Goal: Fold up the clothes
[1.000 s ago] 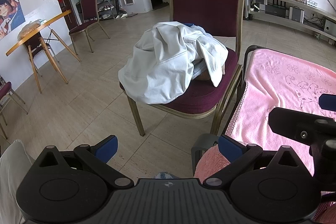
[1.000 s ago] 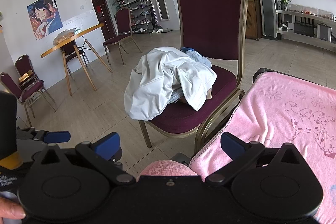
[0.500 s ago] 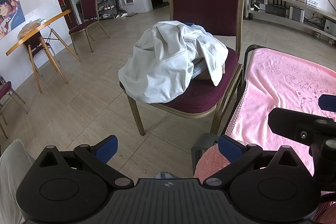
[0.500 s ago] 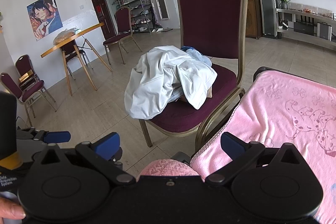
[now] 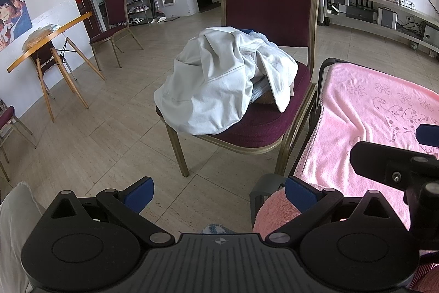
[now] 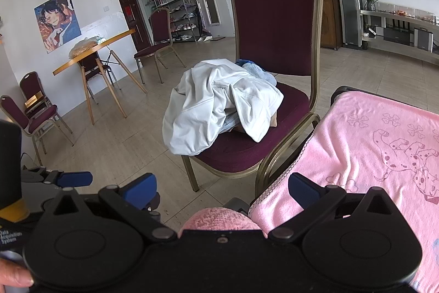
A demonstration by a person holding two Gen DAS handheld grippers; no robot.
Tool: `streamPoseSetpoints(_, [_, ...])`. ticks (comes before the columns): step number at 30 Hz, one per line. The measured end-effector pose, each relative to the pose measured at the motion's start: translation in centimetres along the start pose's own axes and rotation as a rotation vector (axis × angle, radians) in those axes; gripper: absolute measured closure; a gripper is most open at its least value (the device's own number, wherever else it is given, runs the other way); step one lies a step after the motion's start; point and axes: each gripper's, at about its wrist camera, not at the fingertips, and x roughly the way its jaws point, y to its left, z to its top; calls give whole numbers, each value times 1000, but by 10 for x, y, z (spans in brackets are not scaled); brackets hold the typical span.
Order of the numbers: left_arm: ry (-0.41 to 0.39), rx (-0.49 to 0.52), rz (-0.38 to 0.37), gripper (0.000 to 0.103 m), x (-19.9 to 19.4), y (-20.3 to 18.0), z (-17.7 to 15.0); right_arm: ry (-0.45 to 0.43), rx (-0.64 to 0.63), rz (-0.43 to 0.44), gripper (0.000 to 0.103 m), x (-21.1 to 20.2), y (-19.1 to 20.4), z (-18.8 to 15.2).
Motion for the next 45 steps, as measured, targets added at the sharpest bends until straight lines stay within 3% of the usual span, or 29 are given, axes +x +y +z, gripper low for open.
streamPoseSetpoints(6, [18,-8,-18,1,10,3,-1,15,-11,-33,0,4,-1,0])
streamPoseSetpoints(13, [10,-103,8,1,25,40,8,11,-49,-61,0,17,2,16])
streamPoseSetpoints(21, [-80,-232,-15,5,37,86,25,-2,-71,-15,0,54,16,52])
streamPoseSetpoints(25, [-79,-249,7,5,53,92,32,-2,-28,18,1,81,19,75])
streamPoseSetpoints(27, [-75,-248,25,4,62,92,35,15,-5,48,26,98,18,83])
streamPoseSetpoints(28, [-86,-244,37,4,66,91,35,24,8,59,43,107,17,86])
streamPoseSetpoints(31, [-100,-253,39,3,79,93,37,45,41,89,49,133,15,95])
streamPoseSetpoints(36, [-73,-296,-13,3,103,105,43,37,58,103,47,172,20,115])
streamPoseSetpoints(40, [-19,-326,42,3,123,113,41,25,67,81,25,205,25,130])
streamPoseSetpoints(43, [20,-349,48,3,134,121,35,35,28,40,14,234,33,136])
streamPoseSetpoints(45, [57,-362,50,4,139,124,31,49,-12,-7,13,255,39,137])
